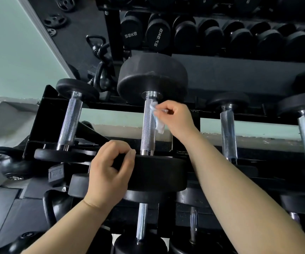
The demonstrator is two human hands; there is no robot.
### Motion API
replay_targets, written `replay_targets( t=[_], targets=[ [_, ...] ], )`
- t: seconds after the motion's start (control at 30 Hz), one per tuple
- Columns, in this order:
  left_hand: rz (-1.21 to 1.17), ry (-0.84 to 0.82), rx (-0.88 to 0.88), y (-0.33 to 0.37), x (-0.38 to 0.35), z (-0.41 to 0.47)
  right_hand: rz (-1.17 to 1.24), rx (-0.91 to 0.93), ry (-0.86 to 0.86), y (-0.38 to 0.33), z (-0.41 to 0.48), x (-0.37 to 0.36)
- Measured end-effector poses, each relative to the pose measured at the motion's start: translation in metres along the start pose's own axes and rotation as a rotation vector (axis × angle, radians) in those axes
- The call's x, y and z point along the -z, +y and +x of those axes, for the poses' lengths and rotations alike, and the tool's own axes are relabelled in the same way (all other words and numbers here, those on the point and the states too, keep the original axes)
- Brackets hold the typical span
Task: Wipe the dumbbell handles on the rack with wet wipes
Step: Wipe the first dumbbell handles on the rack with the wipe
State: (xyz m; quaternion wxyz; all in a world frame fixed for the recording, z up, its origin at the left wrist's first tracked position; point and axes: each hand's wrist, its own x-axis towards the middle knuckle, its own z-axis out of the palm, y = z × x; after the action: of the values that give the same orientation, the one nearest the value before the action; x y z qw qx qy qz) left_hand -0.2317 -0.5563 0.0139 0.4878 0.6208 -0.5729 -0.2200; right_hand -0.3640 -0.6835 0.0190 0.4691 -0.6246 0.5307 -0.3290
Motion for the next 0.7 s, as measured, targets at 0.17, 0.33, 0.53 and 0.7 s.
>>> replay_targets(
  t=[0.17, 0.33, 0.53, 0.7],
  targets=[
    [0.013, 0.002, -0.025, 0.001, 0.001, 0.0, -0.121, -0.034, -0.277, 0.004, -0.021, 0.007],
    [0.013, 0.009, -0.046, 0.002, 0.001, 0.001, -0.254, -0.064, -0.477, -0.001, -0.027, 0.01],
    [0.005, 0.009, -0.05, 0.0, 0.0, 0.001, -0.176, -0.013, -0.342, -0.004, -0.026, 0.007],
    [0.007, 0.016, -0.095, -0.001, 0.0, 0.002, -0.329, -0.035, -0.523, -0.005, -0.025, 0.01]
  ],
)
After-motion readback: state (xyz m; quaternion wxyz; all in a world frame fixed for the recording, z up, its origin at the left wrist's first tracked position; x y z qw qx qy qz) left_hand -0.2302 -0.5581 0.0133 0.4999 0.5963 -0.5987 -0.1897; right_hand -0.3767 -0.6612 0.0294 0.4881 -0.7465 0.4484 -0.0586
